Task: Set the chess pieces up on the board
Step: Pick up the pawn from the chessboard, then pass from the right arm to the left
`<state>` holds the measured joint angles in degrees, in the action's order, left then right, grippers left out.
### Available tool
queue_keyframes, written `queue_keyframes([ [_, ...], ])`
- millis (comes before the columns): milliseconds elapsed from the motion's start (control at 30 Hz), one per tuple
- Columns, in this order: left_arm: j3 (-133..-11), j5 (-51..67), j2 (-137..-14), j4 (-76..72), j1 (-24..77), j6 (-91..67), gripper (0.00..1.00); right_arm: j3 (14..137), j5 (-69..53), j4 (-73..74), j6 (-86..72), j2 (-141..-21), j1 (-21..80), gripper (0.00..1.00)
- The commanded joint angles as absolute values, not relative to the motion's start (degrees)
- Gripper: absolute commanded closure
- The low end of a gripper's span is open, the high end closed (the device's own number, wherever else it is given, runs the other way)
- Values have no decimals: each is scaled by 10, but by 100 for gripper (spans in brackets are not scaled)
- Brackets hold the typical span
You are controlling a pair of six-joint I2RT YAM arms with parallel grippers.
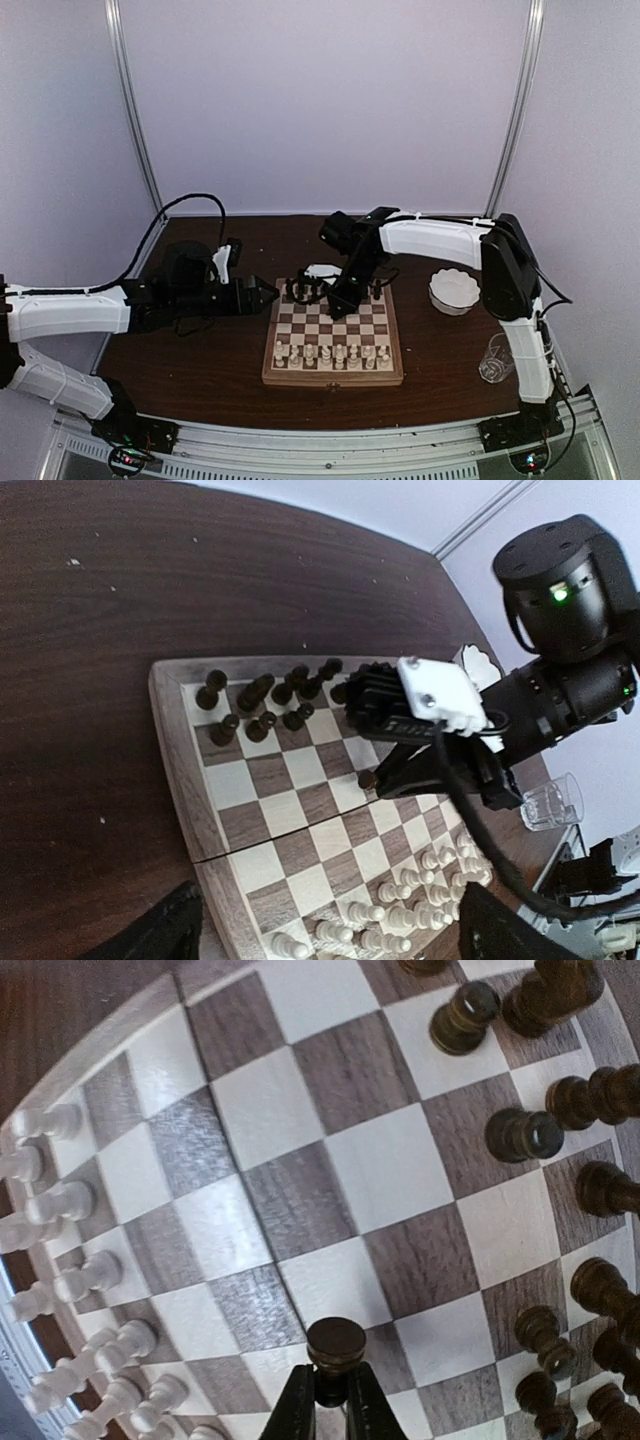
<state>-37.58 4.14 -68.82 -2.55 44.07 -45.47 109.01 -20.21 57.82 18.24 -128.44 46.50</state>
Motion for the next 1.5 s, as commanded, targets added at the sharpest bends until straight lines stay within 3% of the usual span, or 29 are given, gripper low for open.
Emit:
queue_keyframes([
  [0,-371,122,-732,-101,439,-499,19,1068,-278,557,196,-1202,466,93],
  [267,-383,249,-824,-243,439,-570,43,1069,-307,560,207,-1181,482,93],
  [633,-406,285,-872,-283,445,-614,53,1080,-314,566,215,-1172,494,93],
  [867,-416,298,-889,-304,445,-624,66,1082,-326,570,221,-1167,497,93],
  [1167,-418,310,-904,-327,446,-639,72,1081,-336,569,225,-1162,500,93],
  [1467,-416,308,-909,-329,445,-641,71,1082,-341,569,224,-1157,503,93],
])
